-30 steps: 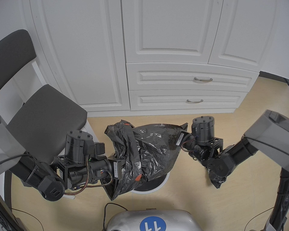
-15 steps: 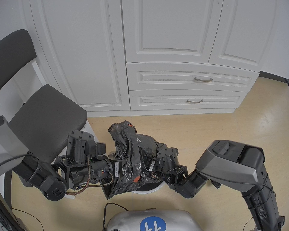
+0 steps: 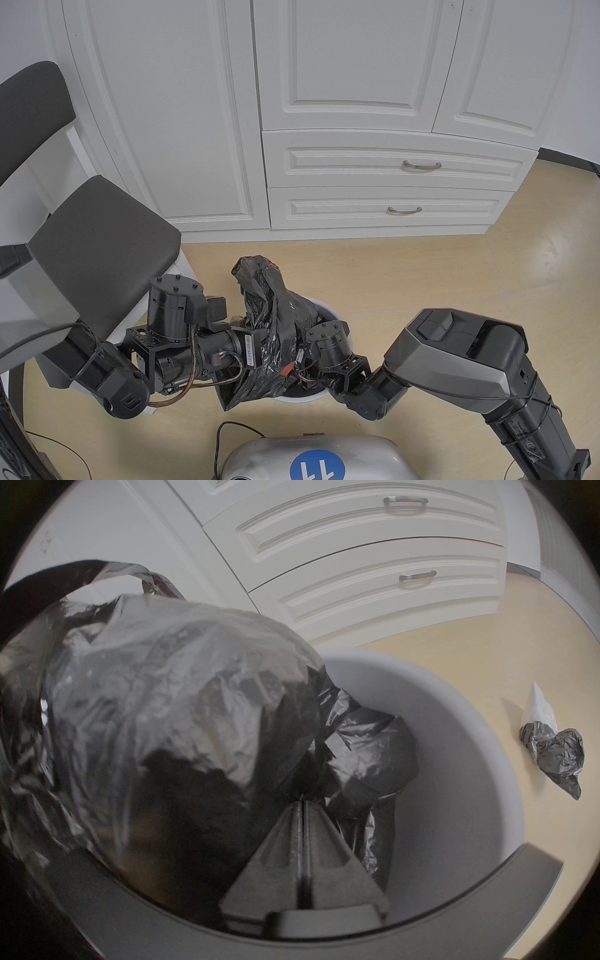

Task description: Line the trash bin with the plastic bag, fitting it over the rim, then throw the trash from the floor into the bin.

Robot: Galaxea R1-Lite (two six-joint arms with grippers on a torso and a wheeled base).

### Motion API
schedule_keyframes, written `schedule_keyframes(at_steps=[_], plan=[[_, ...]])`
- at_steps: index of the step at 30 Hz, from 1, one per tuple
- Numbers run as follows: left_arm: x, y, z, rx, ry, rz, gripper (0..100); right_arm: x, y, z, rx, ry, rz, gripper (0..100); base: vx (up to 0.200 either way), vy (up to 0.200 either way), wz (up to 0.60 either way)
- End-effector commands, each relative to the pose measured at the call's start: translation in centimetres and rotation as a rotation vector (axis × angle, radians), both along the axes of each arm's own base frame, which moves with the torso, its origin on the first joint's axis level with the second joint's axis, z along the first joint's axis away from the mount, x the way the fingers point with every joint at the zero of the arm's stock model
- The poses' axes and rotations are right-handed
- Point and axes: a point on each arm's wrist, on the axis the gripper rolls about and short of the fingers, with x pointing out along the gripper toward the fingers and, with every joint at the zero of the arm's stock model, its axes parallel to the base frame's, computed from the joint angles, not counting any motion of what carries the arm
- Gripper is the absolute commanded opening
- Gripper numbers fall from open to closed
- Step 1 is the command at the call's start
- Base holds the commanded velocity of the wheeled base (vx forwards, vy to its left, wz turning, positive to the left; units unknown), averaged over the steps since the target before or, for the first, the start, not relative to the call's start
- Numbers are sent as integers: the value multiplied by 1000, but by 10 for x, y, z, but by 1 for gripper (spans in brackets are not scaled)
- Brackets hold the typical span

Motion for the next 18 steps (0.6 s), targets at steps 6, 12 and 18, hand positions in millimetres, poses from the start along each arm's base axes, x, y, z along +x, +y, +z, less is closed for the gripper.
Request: schedule_keyframes(at_steps=[6, 12, 18], plan=[[5, -5, -18, 29, 46, -2, 0, -1, -23, 58, -6, -40, -20, 0, 0, 0, 0], [13, -17, -31, 28, 64, -11, 0, 4, -47, 101, -17, -91, -51, 0, 0, 0, 0], [17, -24, -28, -21, 75, 6, 0, 11, -68, 129, -14, -143, -89, 0, 0, 0, 0]])
